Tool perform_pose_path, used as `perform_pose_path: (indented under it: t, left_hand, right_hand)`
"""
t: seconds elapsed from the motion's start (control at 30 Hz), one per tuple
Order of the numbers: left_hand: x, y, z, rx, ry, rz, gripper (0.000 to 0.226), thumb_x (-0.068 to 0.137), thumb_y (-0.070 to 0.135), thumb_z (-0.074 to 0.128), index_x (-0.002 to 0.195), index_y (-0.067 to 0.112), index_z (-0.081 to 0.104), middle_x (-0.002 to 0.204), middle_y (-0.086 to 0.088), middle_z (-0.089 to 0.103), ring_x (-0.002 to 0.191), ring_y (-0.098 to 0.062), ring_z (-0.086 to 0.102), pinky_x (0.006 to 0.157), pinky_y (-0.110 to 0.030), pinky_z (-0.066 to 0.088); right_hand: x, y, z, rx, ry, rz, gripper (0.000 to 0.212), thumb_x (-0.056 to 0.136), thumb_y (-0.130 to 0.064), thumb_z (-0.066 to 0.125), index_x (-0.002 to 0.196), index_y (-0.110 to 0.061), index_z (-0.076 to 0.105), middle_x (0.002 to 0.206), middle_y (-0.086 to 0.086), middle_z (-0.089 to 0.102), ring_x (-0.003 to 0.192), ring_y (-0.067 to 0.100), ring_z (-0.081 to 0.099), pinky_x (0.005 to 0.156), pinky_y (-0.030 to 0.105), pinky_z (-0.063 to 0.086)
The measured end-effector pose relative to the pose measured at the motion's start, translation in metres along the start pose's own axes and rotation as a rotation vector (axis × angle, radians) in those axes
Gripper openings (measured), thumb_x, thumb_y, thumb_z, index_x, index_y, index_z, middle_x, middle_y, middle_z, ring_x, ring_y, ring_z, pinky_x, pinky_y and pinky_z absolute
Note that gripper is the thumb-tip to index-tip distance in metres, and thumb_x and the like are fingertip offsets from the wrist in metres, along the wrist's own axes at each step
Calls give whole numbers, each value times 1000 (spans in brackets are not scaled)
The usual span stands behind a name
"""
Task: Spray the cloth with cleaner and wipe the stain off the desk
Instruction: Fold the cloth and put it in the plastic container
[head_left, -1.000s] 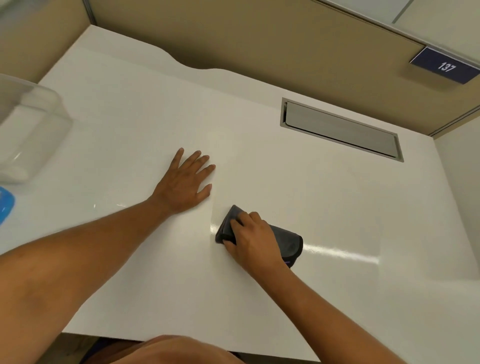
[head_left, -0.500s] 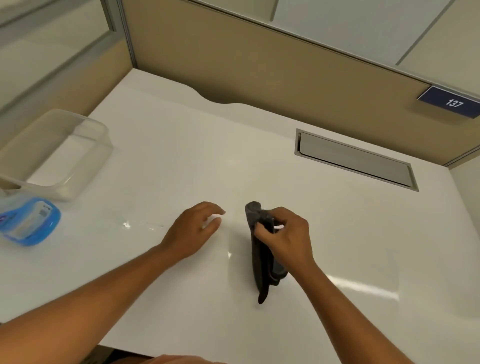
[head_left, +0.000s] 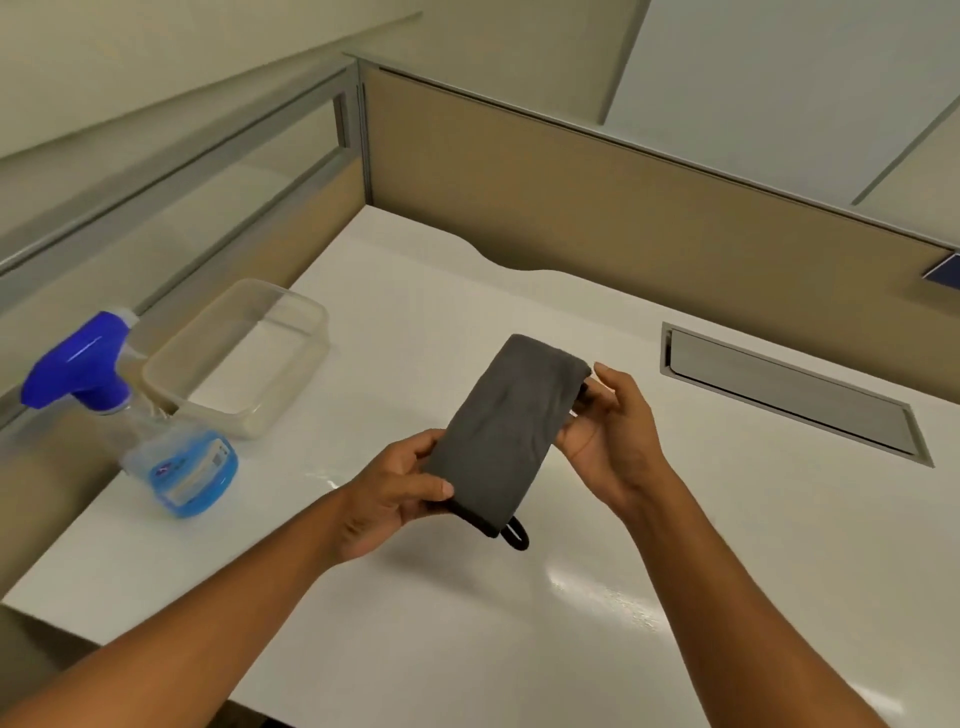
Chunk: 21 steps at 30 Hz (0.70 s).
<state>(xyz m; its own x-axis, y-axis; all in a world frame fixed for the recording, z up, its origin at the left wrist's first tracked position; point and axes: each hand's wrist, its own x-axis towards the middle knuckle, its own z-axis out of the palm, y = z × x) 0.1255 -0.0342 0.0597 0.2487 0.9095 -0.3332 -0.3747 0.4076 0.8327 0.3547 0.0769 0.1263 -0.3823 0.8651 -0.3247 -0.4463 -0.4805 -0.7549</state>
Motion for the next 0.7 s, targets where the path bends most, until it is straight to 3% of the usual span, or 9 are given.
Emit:
perform_pose_path:
  t: [0.1,0.23,0.4,0.53,0.63,0.7]
  left_hand:
    - [-11,9,-13,-3,90,45,65,81,-4,64,142,17,60,140,-10,68,126,-28,66,101,-37,57]
    - [-22,21,-32,-66,296,92,69,88,-18,59,139,28,64,134,-9,71,126,-25,68,101,-34,59]
    - [-22,48,-56,-323,639,215,59,86,-12,71,131,27,66,120,-4,79,114,-25,75,94,-36,63]
    - [-15,75,-70,-365,930,361,44,85,-5,76,118,25,71,114,2,79,108,-22,77,95,-36,62]
    - [-1,94,-88,-426,1040,447,42,91,-1,74,123,26,65,118,7,75,113,-20,74,98,-36,62]
    - [12,104,-101,-434,1133,488,46,94,-1,69,129,26,60,129,4,69,121,-23,69,90,-25,62]
  right_hand:
    - [15,5,20,-229,-32,8,22,99,-15,57,111,-11,75,112,6,72,109,23,67,93,41,58]
    - [40,11,50,-478,-68,0,43,94,6,53,129,-13,67,129,13,70,117,28,67,99,44,56]
    - [88,13,102,-477,-44,-22,51,88,11,62,133,-14,63,128,11,71,121,30,66,99,44,58]
    - [131,13,153,-520,-113,-55,52,87,14,64,134,-10,63,118,6,75,118,28,68,99,41,58]
    - [164,16,192,-563,-166,-58,49,87,12,68,131,-9,64,116,6,76,117,26,70,98,40,58]
    - [184,23,216,-604,-186,-46,45,86,11,71,125,-11,66,113,3,78,115,25,71,94,37,60]
